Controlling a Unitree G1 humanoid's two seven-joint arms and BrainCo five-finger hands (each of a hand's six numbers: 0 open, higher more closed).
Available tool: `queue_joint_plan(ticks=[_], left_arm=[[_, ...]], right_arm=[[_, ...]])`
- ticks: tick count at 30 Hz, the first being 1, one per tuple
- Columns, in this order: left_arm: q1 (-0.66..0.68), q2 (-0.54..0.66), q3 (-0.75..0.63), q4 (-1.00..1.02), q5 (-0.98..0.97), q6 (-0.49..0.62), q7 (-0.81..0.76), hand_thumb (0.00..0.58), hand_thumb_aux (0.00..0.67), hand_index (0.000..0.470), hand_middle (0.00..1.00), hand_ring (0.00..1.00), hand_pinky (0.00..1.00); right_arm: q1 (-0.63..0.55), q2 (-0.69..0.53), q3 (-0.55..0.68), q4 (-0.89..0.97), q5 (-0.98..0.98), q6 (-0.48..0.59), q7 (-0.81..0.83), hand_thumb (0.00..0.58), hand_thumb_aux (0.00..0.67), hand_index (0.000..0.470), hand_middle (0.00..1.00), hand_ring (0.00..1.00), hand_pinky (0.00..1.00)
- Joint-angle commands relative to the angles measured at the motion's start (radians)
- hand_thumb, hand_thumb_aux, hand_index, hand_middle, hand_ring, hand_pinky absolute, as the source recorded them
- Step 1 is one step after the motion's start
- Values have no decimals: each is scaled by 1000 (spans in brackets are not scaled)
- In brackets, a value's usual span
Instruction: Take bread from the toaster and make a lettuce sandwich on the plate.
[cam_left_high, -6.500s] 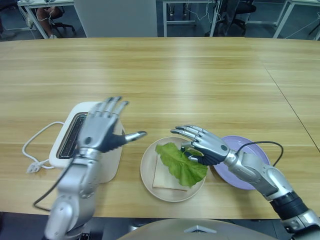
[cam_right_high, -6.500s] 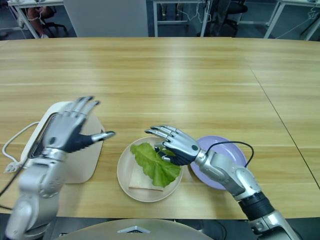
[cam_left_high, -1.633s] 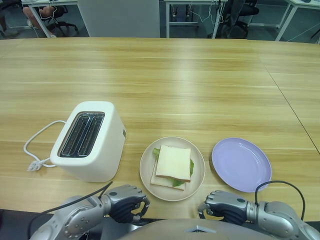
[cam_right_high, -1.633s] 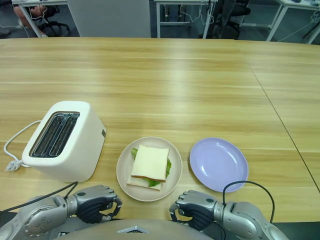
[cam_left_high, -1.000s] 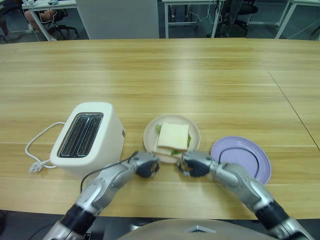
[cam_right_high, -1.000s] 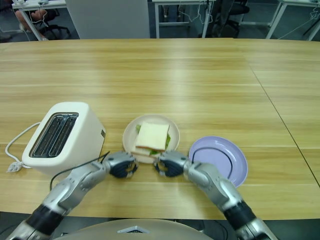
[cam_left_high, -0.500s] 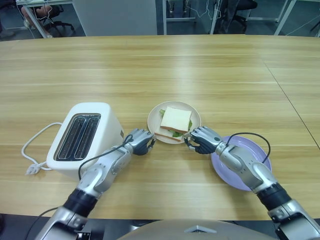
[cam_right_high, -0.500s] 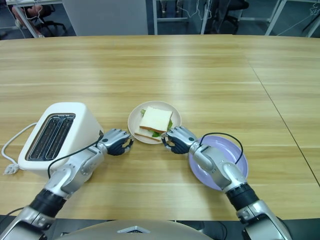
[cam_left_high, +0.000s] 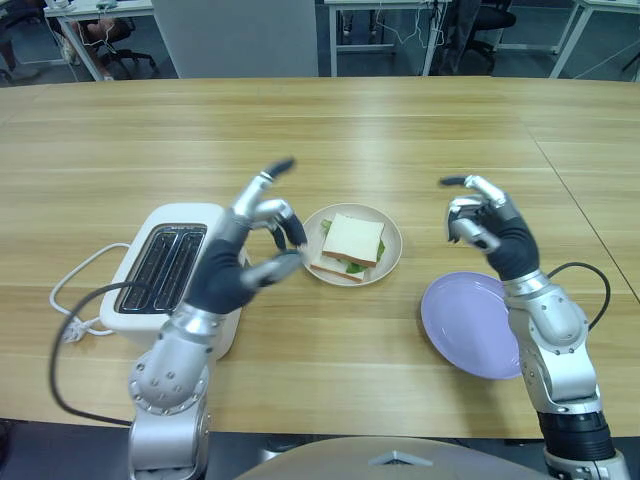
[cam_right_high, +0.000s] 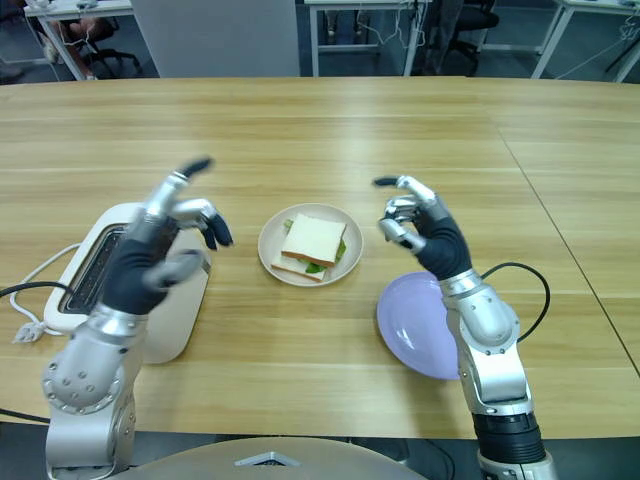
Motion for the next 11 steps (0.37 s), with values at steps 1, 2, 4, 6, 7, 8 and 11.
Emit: queue_joint_plan(ticks=[1,2,4,6,7,8,11], left_arm=[[51,-59,19,9,-138,-13,40,0,0,0,0,0,0],[65,-68,18,19,-148,-29,41,0,0,0,0,0,0],[89,-91,24,48,-146,-76,57,0,0,0,0,0,0],[95,-96,31,100,-144,-134,49,0,0,0,0,0,0],[96,-95,34,127,-156,-156,42,0,0,0,0,0,0],[95,-95,39,151,-173,-171,36,0,0,0,0,0,0],[84,-92,60,218,-218,-211,28,0,0,0,0,0,0]], right_arm=[[13,45,-45,5,105,26,15,0,0,0,0,0,0],[15,61,-56,11,119,16,15,0,0,0,0,0,0],[13,90,-76,29,145,-5,22,0,0,0,0,0,0],[12,111,-93,49,150,-25,30,0,0,0,0,0,0],[9,119,-100,62,155,-31,36,0,0,0,0,0,0],[5,125,-107,74,158,-35,40,0,0,0,0,0,0],[3,135,-111,91,170,-38,62,0,0,0,0,0,0]])
